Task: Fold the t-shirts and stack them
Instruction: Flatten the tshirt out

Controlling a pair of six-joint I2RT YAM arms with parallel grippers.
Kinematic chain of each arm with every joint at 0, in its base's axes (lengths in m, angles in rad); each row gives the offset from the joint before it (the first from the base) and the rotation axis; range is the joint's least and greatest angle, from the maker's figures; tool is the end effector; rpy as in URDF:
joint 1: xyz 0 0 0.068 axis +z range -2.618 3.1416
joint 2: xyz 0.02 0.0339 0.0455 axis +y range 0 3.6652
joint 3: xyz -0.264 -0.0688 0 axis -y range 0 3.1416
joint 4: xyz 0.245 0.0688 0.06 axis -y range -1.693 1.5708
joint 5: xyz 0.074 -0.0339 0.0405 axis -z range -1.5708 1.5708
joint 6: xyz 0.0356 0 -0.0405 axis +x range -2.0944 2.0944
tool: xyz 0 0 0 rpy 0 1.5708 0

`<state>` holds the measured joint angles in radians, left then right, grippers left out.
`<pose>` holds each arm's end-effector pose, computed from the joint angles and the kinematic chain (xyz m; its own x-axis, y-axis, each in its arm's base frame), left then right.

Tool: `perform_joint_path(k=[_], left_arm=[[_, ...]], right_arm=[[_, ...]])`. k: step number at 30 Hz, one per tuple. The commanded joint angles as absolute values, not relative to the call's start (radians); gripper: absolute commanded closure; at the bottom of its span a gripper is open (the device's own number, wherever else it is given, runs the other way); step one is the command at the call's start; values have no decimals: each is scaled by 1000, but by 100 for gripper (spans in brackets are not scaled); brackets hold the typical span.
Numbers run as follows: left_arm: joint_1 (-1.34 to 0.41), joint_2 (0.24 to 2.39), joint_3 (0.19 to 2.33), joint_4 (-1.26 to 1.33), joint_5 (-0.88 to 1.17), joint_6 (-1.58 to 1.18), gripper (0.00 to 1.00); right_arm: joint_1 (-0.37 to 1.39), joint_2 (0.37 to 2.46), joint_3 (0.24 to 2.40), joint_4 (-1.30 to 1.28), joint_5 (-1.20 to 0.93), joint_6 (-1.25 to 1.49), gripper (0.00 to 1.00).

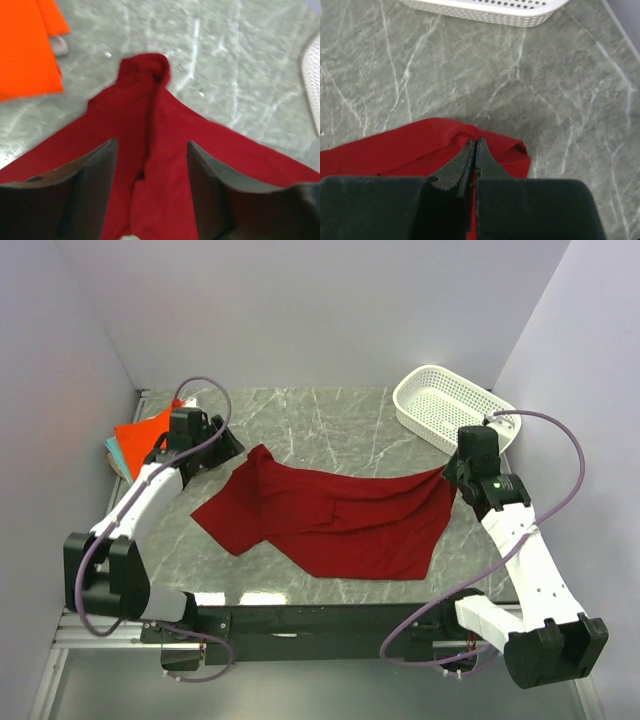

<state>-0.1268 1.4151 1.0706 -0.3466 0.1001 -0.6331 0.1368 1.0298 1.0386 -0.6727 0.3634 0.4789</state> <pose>0.3113 -0.0433 0.2783 -0.6294 -0.5132 -0.5835 -0.2111 0.8356 -0.5072 0.2127 0.0165 0.3359 -0.4727 0.3697 -0.7999 0.4143 0.8944 0.1685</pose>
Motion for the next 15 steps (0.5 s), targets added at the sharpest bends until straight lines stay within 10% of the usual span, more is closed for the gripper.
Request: perform_joint_path(k=[1, 15], left_arm=[[-165, 1310, 965, -310, 158, -630, 41], [-445, 1215, 655, -267, 129, -818, 59]], right_arm=[[129, 1000, 1019, -607, 313, 514, 100], [129, 1074, 1005, -565, 259, 520, 100]])
